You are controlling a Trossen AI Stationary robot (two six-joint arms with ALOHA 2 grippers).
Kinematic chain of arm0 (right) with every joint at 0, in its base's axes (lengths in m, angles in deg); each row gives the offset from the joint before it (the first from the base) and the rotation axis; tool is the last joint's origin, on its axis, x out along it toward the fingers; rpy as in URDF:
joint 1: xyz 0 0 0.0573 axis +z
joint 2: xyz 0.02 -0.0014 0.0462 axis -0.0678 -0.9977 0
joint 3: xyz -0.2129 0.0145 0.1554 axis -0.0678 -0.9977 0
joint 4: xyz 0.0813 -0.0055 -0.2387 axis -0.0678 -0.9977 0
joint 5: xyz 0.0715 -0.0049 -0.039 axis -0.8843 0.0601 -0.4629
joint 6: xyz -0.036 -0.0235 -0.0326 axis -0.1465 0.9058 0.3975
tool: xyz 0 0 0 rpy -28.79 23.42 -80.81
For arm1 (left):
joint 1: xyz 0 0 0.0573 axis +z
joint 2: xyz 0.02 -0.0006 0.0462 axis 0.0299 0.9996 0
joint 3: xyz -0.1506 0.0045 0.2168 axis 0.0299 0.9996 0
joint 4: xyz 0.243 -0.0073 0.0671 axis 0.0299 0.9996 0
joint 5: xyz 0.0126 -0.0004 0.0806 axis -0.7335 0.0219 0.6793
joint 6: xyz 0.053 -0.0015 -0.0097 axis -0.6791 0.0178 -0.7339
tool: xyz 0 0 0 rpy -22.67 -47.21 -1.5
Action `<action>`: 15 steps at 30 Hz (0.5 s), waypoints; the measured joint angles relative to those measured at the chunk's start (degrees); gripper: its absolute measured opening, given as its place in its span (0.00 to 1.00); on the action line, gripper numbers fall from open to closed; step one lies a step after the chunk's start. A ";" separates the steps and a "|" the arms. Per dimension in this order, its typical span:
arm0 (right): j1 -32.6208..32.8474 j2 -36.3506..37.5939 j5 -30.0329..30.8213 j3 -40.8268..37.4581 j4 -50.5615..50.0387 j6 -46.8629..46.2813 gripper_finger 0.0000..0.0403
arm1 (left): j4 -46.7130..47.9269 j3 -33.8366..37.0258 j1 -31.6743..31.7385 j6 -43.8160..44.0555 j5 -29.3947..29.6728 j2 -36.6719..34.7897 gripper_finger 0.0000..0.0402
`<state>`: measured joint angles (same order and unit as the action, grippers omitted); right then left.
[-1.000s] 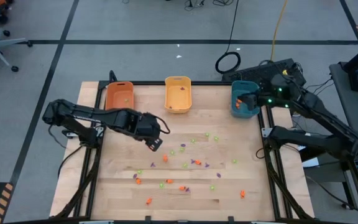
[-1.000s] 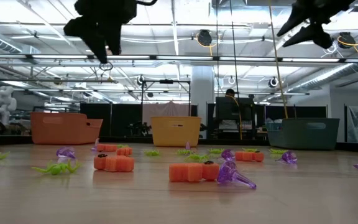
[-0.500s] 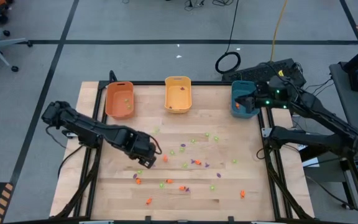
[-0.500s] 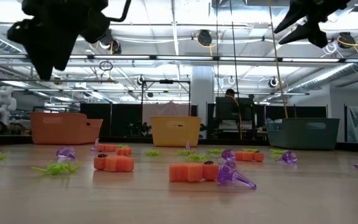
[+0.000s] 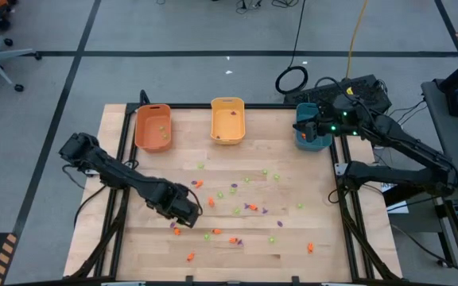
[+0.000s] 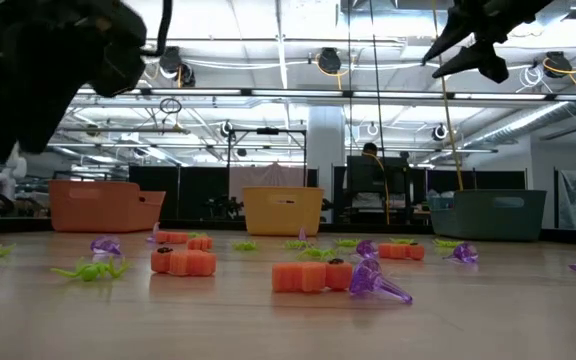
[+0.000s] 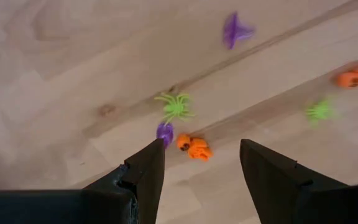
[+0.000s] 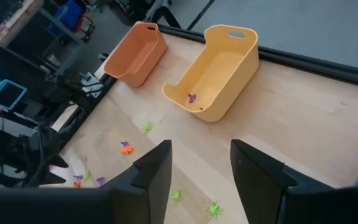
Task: Sort Halloween decoration
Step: Put the green spider toy into the orange bin
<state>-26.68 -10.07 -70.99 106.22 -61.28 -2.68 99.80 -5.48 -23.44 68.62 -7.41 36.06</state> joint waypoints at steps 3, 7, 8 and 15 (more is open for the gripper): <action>0.00 -0.38 -0.05 0.00 0.00 0.14 0.37 | -0.25 0.00 -1.04 0.11 -0.02 1.94 0.51; 0.00 -0.81 -0.07 0.00 0.02 0.21 0.37 | -2.66 0.00 -1.82 0.13 -0.02 4.44 0.51; 0.00 -0.88 -0.09 0.00 0.01 0.21 0.37 | -3.39 0.00 -1.94 0.13 0.02 4.94 0.51; 0.00 -1.04 -0.11 0.00 0.02 0.21 0.37 | -4.87 0.00 -1.99 2.78 0.03 7.95 0.51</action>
<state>-26.68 -11.11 -71.11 106.22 -61.27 -2.47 94.93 -5.48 -25.42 71.40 -7.38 44.01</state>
